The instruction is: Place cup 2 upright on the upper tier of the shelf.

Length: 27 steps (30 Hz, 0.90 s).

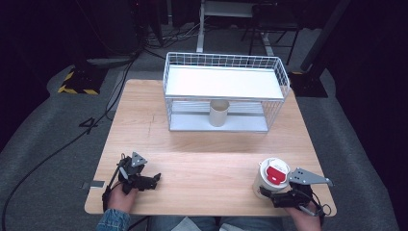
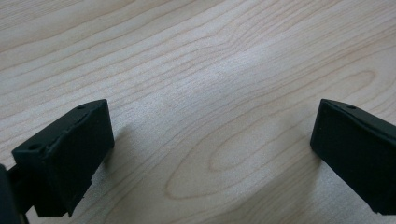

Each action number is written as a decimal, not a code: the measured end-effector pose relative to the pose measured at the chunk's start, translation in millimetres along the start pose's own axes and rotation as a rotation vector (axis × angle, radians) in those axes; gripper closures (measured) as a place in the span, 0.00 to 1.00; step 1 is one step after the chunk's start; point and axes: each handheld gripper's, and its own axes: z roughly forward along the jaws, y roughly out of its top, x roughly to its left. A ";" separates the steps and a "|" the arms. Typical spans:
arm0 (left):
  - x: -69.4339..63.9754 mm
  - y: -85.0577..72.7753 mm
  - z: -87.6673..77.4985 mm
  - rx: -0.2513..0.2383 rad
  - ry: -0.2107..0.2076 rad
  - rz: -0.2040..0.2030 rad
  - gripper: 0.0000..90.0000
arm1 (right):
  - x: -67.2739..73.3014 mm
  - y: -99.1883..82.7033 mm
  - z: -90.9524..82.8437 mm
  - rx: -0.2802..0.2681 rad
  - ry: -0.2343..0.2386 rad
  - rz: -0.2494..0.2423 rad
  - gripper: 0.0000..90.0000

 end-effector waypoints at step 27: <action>0.0 0.0 0.0 0.000 0.000 0.000 0.00 | 6.4 1.0 -5.1 -0.033 -0.032 -0.064 0.15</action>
